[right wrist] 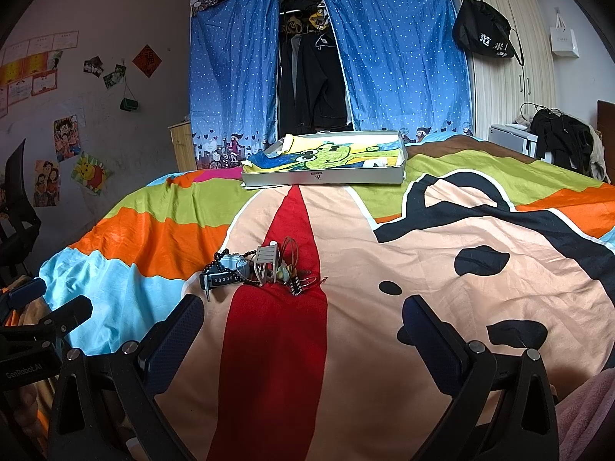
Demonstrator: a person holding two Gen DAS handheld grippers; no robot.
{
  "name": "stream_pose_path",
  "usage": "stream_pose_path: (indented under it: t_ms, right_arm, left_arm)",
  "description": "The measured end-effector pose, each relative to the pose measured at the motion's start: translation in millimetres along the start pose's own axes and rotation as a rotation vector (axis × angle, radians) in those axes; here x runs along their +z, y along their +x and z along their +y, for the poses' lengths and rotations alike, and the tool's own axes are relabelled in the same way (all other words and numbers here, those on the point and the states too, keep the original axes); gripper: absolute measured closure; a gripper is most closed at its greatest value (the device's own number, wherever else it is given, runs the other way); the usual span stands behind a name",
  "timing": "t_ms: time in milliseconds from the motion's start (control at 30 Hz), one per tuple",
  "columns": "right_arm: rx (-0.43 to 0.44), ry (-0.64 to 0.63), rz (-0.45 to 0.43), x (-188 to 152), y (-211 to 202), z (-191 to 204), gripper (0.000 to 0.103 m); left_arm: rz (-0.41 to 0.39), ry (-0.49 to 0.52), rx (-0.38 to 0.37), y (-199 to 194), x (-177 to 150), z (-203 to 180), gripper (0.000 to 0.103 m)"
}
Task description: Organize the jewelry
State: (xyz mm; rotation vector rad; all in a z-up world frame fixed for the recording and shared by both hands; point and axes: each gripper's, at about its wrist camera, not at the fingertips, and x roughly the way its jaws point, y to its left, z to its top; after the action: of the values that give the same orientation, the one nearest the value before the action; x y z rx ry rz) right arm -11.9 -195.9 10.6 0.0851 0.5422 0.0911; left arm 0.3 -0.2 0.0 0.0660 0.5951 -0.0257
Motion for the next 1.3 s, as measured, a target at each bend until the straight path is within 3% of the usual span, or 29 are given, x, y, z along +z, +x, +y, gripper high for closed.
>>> stream_pose_path:
  t_ms: [433,567,700,933,1100,1300]
  right_arm:
    - [0.0,0.0,0.005,-0.1,0.9,0.7,0.0]
    - [-0.013,0.008,0.029,3.6,-1.0,4.0,0.0]
    - [0.013,0.023,0.056,11.5,4.6,0.3,0.0]
    - [0.11,0.022,0.134,30.5,26.2,-24.0,0.0]
    - [0.133,-0.037,0.196,45.3,60.0,-40.2,0.0]
    - [0.217,-0.046,0.227,56.0,106.7,-52.2,0.0]
  left_arm:
    - [0.0,0.01,0.01,1.1,1.4,-1.2,0.002]
    - [-0.004,0.016,0.045,8.3,8.0,1.4,0.002]
    - [0.021,0.0,0.031,18.1,16.1,4.6,0.002]
    - [0.079,0.012,-0.082,49.7,39.3,3.9,0.002]
    - [0.129,0.0,-0.196,82.8,56.0,1.9,0.002]
    - [0.188,-0.011,-0.262,119.7,59.2,2.2,0.003]
